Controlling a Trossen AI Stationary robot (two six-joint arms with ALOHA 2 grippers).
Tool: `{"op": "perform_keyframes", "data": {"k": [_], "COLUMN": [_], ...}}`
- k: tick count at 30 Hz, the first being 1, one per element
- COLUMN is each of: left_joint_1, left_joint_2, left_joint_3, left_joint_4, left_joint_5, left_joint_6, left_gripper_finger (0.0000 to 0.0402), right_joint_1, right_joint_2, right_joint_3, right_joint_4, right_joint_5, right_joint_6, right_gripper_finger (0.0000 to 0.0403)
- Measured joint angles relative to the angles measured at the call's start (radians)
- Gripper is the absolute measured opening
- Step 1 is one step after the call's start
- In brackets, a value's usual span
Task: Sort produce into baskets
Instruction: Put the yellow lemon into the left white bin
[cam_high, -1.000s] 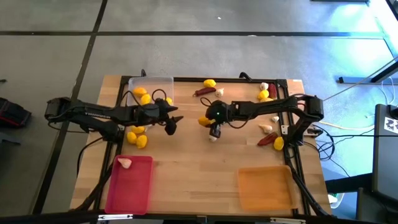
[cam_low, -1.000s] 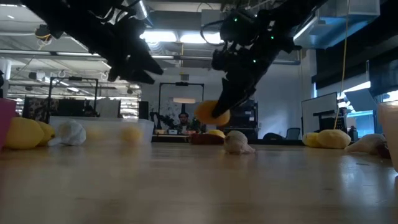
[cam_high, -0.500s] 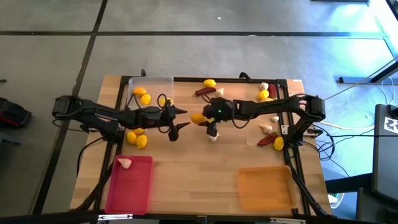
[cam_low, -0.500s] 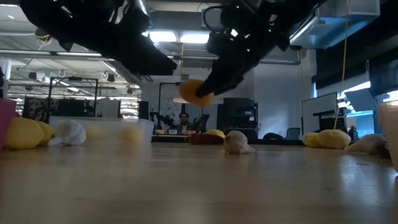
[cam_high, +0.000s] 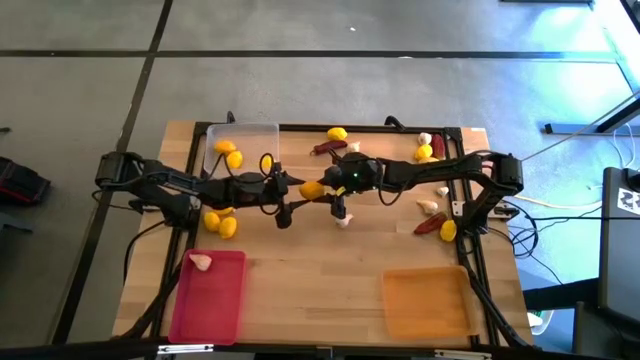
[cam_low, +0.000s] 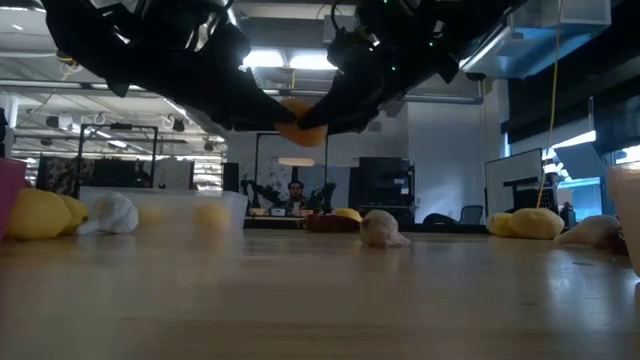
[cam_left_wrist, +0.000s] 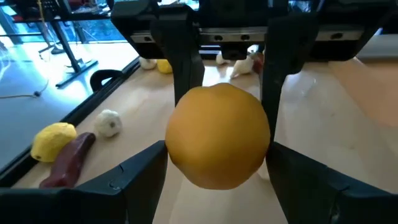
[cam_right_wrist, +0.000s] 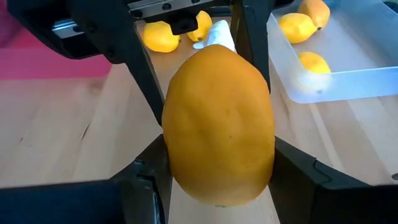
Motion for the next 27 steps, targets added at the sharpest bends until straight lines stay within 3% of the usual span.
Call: {"op": "perform_keyframes", "data": {"k": [14,27], "left_joint_1": [-0.001,0.014], "left_joint_2": [0.000,0.000], "left_joint_3": [0.000,0.000], "left_joint_4": [0.009,0.028], "left_joint_5": [0.044,0.068], "left_joint_6": [-0.023,-0.054], "left_gripper_finger": [0.0230,0.0278], "right_joint_1": [0.007,0.007], "right_joint_2": [-0.002,0.000], "right_joint_3": [0.000,-0.001], "right_joint_4": [-0.004,0.022], "right_joint_5": [-0.014,-0.014], "right_joint_6": [0.004,-0.006], "right_gripper_finger": [0.0184,0.0184]}}
